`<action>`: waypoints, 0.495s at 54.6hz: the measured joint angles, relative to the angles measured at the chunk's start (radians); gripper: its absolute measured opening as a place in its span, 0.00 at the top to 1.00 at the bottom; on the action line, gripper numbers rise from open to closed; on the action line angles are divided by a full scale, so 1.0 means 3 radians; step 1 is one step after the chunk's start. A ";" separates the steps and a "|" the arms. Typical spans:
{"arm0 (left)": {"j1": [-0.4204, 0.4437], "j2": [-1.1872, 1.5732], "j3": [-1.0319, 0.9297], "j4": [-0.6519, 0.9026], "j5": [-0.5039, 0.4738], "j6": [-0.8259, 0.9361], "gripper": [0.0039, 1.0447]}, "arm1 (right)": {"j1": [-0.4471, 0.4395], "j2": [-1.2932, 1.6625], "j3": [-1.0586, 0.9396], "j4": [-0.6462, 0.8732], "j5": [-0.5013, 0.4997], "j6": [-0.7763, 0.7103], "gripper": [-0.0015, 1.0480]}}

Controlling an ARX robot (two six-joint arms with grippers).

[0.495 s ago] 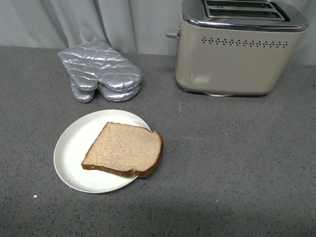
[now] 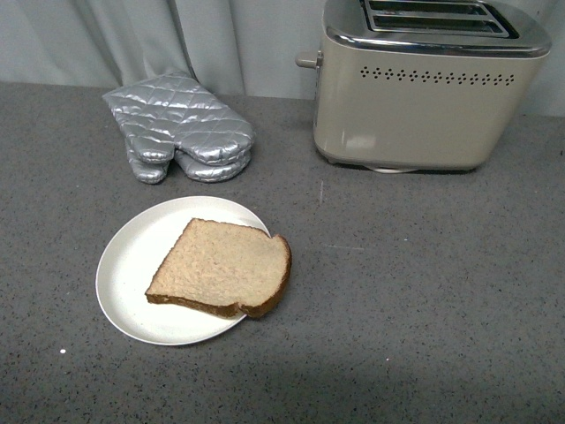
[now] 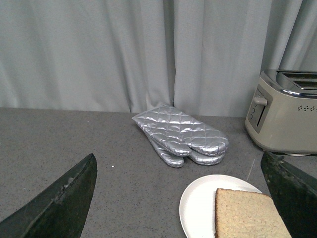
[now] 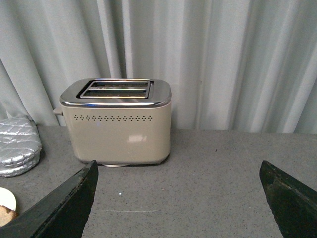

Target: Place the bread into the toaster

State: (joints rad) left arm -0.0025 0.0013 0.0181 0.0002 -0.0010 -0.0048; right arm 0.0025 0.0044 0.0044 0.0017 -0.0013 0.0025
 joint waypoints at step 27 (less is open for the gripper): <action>-0.0168 0.2219 0.0449 0.0149 -0.0360 -0.1127 0.06 | 0.0000 -0.0001 0.0000 0.0000 0.0000 -0.0001 0.09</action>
State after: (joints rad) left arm -0.0528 0.6670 0.1528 0.0448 -0.1089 -0.3428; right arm 0.0025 0.0040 0.0044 0.0017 -0.0013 0.0021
